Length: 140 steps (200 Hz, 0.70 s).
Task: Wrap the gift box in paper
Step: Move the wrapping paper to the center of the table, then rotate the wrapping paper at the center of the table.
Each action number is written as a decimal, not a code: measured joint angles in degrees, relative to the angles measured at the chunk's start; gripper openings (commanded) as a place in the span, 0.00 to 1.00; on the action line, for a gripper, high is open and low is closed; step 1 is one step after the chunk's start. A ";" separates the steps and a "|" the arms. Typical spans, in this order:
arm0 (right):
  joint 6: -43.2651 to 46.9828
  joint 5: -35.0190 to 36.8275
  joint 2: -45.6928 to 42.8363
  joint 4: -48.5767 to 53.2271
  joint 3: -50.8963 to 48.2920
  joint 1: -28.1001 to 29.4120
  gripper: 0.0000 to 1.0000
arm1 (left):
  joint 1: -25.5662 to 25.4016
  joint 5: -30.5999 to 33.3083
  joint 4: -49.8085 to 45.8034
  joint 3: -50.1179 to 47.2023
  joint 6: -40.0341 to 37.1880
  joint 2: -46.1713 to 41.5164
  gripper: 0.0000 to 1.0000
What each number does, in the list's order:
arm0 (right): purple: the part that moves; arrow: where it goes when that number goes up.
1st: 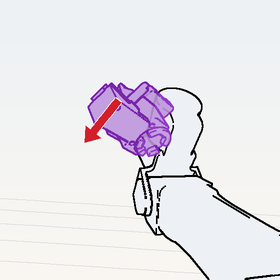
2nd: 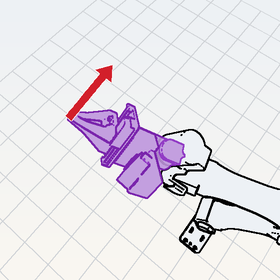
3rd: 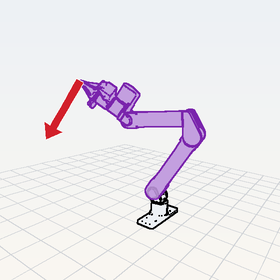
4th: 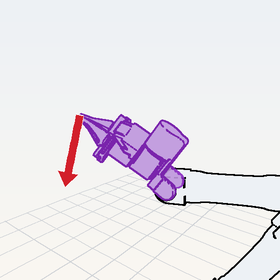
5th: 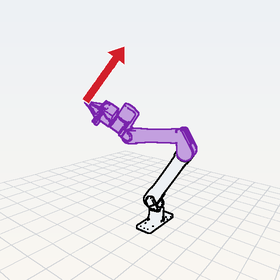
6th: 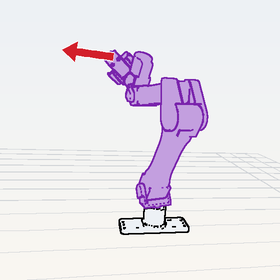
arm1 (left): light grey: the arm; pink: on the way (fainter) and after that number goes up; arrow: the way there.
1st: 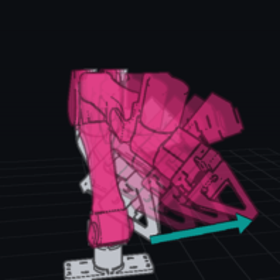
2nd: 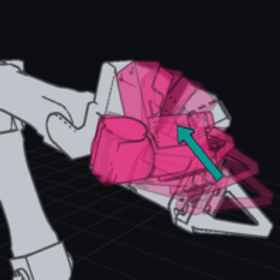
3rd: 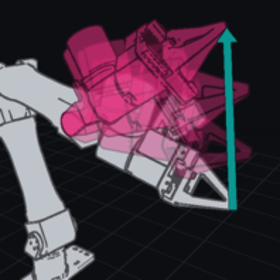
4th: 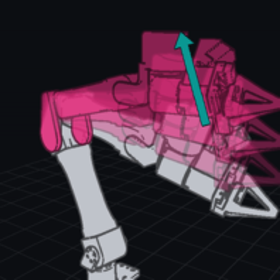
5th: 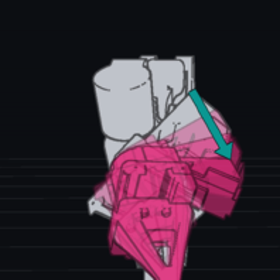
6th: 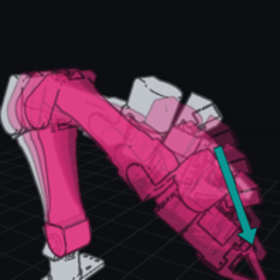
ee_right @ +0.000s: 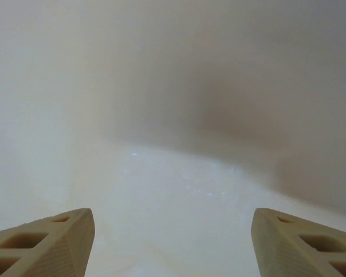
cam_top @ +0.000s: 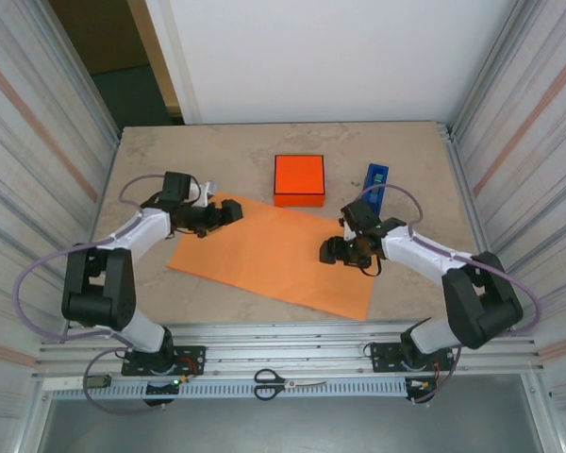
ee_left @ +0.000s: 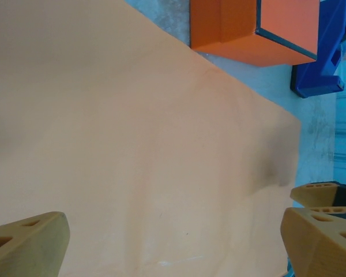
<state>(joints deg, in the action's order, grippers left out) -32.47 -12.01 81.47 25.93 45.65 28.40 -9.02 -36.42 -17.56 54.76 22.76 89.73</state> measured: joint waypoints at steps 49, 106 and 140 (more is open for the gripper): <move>-11.89 -0.02 -2.75 -8.44 -6.01 -0.70 0.68 | -0.39 1.07 -3.67 1.90 -0.39 4.61 0.92; -14.34 -3.02 0.83 -11.43 -7.98 -5.70 0.69 | -1.05 3.76 -4.92 -5.90 1.51 3.37 0.91; -10.49 -5.51 2.56 -10.56 -6.12 -8.59 0.72 | -1.18 6.54 -6.01 -10.05 2.78 -1.79 0.92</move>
<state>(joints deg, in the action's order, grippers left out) -42.96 -17.52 84.03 15.38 39.53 19.81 -10.20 -29.89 -23.57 44.71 25.54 87.94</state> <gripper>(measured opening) 0.711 0.916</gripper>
